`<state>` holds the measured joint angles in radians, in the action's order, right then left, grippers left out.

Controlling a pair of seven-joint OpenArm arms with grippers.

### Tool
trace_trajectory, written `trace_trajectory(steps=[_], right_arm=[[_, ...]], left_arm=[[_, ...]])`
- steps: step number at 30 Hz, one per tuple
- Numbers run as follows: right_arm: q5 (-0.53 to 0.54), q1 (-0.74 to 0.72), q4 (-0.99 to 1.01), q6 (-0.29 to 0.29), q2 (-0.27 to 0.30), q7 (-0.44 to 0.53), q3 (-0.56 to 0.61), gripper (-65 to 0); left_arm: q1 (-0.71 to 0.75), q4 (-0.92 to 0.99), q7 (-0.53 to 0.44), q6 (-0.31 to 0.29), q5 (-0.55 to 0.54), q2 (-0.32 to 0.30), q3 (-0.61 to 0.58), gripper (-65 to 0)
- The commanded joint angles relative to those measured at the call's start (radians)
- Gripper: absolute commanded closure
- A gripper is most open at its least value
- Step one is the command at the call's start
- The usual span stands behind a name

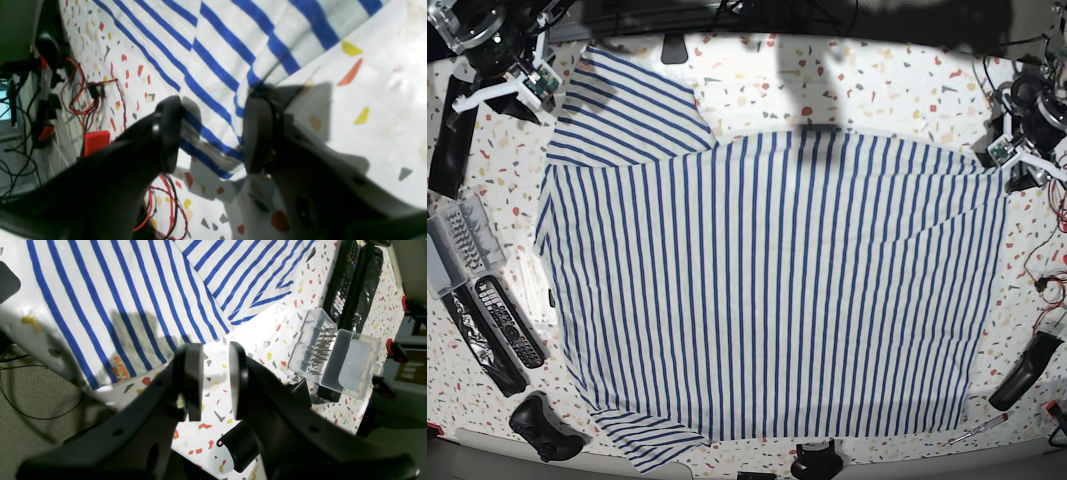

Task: Layout the t-shirt on the table in an organized manner, then fold the t-shirt properly
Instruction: 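Lower both grippers to the shirt's collar-side corners and grasp them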

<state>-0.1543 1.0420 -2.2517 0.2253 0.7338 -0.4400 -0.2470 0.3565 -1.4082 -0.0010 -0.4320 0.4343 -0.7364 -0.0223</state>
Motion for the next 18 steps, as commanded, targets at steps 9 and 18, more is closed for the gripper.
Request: trace_trajectory(steps=[9, 18], right_arm=[[-0.003, 0.005, -0.015, -0.008, 0.011, 0.008, -0.008, -13.3], [-0.003, 0.005, -0.015, -0.008, 0.011, 0.005, -0.008, -13.2]], left_arm=[[-0.017, 0.002, 0.023, 0.047, 0.047, 0.004, -0.001, -27.7], [-0.066, 0.009, 0.026, 0.039, 0.002, 0.005, -0.001, -25.7]])
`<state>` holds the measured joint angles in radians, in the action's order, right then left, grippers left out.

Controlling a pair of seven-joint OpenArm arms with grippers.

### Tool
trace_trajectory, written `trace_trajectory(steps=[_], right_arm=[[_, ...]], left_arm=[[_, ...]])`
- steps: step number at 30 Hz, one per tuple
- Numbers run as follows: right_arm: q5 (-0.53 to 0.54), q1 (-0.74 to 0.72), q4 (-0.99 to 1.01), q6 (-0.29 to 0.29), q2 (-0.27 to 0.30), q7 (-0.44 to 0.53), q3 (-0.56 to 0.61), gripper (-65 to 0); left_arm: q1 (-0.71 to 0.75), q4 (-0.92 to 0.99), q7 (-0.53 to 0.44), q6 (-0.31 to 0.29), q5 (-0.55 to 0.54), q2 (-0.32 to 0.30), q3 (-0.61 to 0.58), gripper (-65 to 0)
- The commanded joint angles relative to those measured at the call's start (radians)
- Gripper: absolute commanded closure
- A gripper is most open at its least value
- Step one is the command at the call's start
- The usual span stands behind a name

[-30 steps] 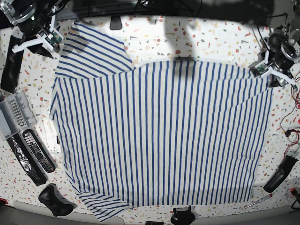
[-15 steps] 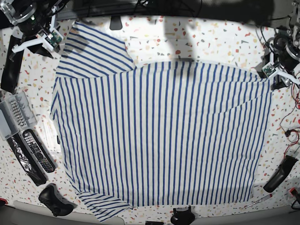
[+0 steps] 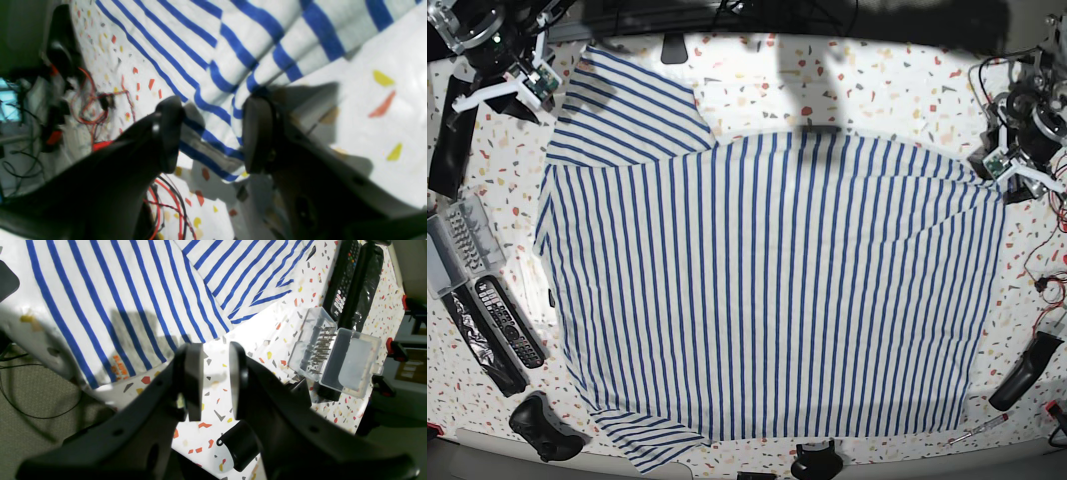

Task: Layout the t-shirt on the table in an organized manner, then fold the t-shirt properly
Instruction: 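Lower both grippers to the shirt's collar-side corners and grasp them, then pull the grasped corners away from the hem to straighten the shirt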

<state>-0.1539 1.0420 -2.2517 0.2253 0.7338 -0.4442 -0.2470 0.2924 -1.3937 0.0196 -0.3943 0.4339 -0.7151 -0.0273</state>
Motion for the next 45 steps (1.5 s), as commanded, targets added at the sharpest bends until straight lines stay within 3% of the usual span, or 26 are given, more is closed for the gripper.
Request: trace_trajectory(steps=[1, 4, 7, 11, 15, 17, 19, 21, 26, 32, 37, 39, 43, 45], right_arm=[[-0.004, 0.005, -0.015, -0.008, 0.011, 0.009, -0.008, -13.3], [-0.004, 0.005, -0.015, -0.008, 0.011, 0.01, -0.008, -13.2], [-0.004, 0.005, -0.015, -0.008, 0.011, 0.01, -0.008, -13.2], [-0.004, 0.005, -0.015, -0.008, 0.011, 0.01, -0.008, -13.2], [-0.004, 0.005, -0.015, -0.008, 0.011, 0.01, -0.008, -13.3], [-0.004, 0.005, -0.015, 0.004, 0.011, 0.009, -0.008, -17.5], [-0.004, 0.006, -0.015, 0.048, 0.011, 0.009, -0.008, -25.3], [-0.012, 0.006, -0.015, 0.091, 0.012, 0.009, -0.008, -28.9], [-0.148, 0.006, -0.011, 0.182, 0.031, 0.05, -0.007, -28.8], [-0.329, 0.005, 0.127, 0.185, 0.031, 0.138, -0.007, -28.6], [-0.446, -0.014, 0.248, 0.063, 0.054, 0.155, 0.04, -28.6], [-0.49, -0.036, 0.282, 0.027, 0.071, 0.141, 0.103, -28.6], [-0.57, -0.117, 0.352, -0.125, 0.078, 0.097, 0.269, -28.6], [-0.581, -0.166, 0.375, -0.135, 0.079, 0.082, 0.346, -28.6]], left_arm=[[-0.001, -0.005, 0.006, -0.029, 0.003, -0.016, 0.004, -23.0], [0.005, -0.005, 0.007, -0.111, 0.003, -0.014, 0.004, -11.0], [0.007, -0.005, 0.019, -0.116, 0.002, -0.011, 0.004, 0.0], [0.007, -0.005, 0.069, -0.115, -0.078, -0.011, 0.004, 0.0], [0.01, -0.005, 0.053, -0.116, -0.101, -0.012, 0.004, 0.0], [0.01, -0.005, 0.045, -0.116, -0.094, -0.012, 0.004, 0.0], [0.01, -0.005, 0.039, -0.116, -0.095, -0.017, 0.004, 0.0], [0.01, -0.005, 0.039, -0.116, -0.095, -0.021, 0.004, 0.0], [0.009, -0.005, 0.04, -0.116, -0.093, -0.034, 0.004, 0.0], [0.009, -0.005, 0.04, -0.115, -0.054, -0.036, 0.004, 0.0], [0.006, -0.006, 0.032, -0.115, -0.042, -0.036, 0.004, 0.0], [0.006, -0.006, 0.031, -0.115, -0.042, -0.036, 0.004, 0.0], [0.006, -0.006, 0.031, -0.115, -0.042, -0.036, 0.004, 0.0], [0.006, -0.006, 0.032, -0.114, -0.042, -0.036, 0.004, 0.0]])
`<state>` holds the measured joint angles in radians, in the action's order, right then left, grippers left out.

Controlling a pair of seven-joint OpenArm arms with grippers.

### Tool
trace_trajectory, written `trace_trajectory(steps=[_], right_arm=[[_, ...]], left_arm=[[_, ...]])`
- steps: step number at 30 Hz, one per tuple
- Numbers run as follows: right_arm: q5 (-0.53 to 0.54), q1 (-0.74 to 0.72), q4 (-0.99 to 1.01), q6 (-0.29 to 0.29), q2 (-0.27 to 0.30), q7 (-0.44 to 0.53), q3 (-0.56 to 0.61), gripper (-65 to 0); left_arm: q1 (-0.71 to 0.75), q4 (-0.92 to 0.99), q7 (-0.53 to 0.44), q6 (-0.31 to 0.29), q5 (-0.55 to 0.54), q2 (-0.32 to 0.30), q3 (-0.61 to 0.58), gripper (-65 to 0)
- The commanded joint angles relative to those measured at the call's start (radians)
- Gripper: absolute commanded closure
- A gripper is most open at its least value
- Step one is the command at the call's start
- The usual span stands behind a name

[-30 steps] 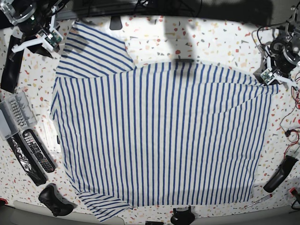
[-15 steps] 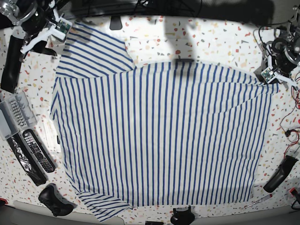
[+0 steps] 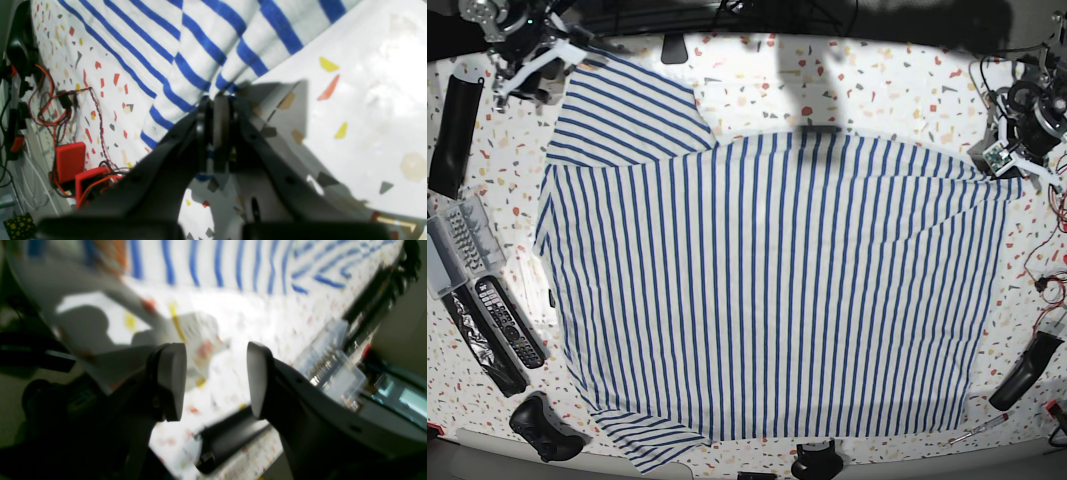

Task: Layout the t-shirt on the table in an organized manner, then fold the t-shirt properly
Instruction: 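Pull the grasped corners away from the hem to straighten the shirt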

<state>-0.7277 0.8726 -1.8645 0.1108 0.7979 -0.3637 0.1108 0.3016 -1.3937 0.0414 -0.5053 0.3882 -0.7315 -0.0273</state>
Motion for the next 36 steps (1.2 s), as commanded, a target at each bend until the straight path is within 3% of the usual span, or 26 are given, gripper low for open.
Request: trace_trajectory(steps=[1, 9, 19, 24, 26, 28, 31, 36], right_arm=[[-0.015, -0.021, -0.002, -0.021, 0.014, 0.0, 0.021, -28.6], [-0.047, -0.176, 0.034, -0.019, 0.014, -0.022, 0.187, -28.6], [-0.051, -0.336, 0.05, 0.205, -0.019, -0.018, 0.278, -28.6], [-0.051, -0.412, 0.14, 0.217, -0.053, -0.006, 0.306, -28.6], [-0.056, -0.433, 0.172, 0.251, -0.053, -0.006, 0.32, -23.8], [-0.063, -0.45, 0.192, 0.288, -0.053, -0.012, 0.331, -14.1], [-0.062, -0.46, 0.196, 0.298, -0.053, -0.015, 0.331, 0.0], [-0.056, -0.455, 0.195, 0.304, -0.049, -0.063, 0.331, 0.0]], left_arm=[[-0.003, -0.006, 0.01, -0.002, 0.004, -0.02, 0.004, 0.0], [-0.003, -0.006, 0.01, 0.0, 0.004, -0.02, 0.004, 0.0], [-0.003, -0.006, 0.01, 0.0, 0.004, -0.02, 0.004, 0.0], [-0.003, -0.006, 0.01, 0.0, 0.004, -0.02, 0.004, 0.0], [-0.003, -0.006, 0.009, 0.0, 0.004, -0.02, 0.004, 0.0], [-0.003, -0.006, 0.009, 0.0, 0.004, -0.02, 0.004, 0.0], [-0.003, -0.006, 0.01, 0.0, 0.004, -0.02, 0.004, 0.0], [-0.002, -0.006, 0.014, 0.0, 0.004, -0.02, 0.004, 0.0]])
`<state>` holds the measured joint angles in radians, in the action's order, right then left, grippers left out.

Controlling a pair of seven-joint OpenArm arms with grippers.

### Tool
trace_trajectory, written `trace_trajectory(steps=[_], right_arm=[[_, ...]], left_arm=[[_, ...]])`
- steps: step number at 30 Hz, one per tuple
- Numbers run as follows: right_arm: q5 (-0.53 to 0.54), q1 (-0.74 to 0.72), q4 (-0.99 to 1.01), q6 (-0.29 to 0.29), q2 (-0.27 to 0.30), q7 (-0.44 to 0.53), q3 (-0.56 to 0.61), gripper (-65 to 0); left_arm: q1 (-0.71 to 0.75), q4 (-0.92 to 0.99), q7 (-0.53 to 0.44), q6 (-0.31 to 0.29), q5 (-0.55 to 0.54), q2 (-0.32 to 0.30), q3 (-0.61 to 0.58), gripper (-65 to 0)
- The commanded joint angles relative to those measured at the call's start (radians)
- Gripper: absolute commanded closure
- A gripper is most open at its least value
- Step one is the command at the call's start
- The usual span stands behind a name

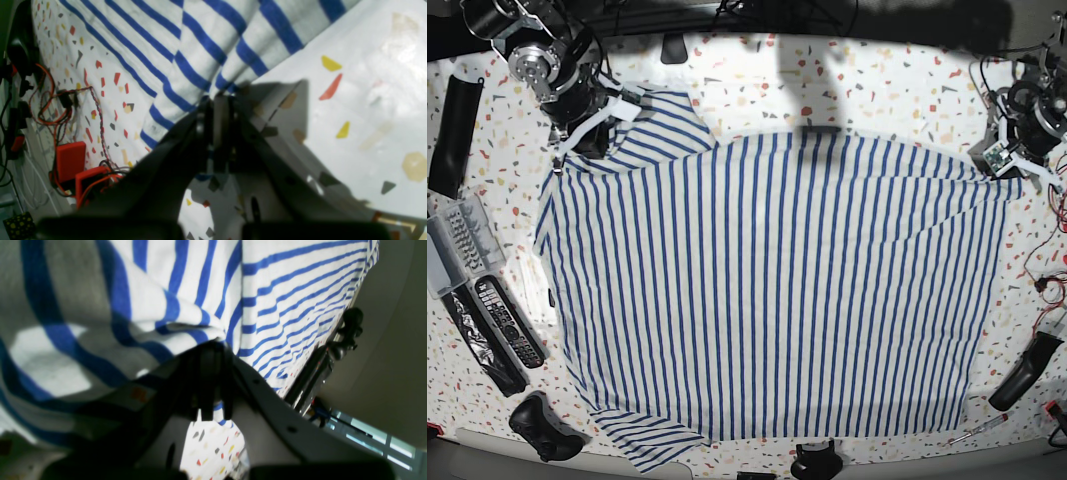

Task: Layout the t-shirt on the table in an organized manner, then fold the t-shirt properly
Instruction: 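Pull the grasped corners away from the hem to straighten the shirt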

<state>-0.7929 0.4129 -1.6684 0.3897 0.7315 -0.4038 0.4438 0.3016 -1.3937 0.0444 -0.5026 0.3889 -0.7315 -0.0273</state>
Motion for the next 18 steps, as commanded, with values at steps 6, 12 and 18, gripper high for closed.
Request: trace_trajectory(steps=[6, 12, 18], right_arm=[[0.038, 0.075, -0.07, 0.006, 0.124, -0.114, -0.006, 0.0], [0.095, 0.223, -0.2, -0.03, 0.198, -0.232, -0.052, 0.0], [0.097, 0.427, -0.309, -0.031, 0.196, -0.233, -0.169, 0.0]], left_arm=[[0.039, -0.039, 0.056, -0.003, 0.003, -0.043, 0.004, 0.0], [0.189, -0.164, 0.103, -0.003, -0.032, -0.127, 0.012, 0.0], [0.366, -0.239, 0.126, -0.003, -0.042, -0.145, 0.078, 0.0]])
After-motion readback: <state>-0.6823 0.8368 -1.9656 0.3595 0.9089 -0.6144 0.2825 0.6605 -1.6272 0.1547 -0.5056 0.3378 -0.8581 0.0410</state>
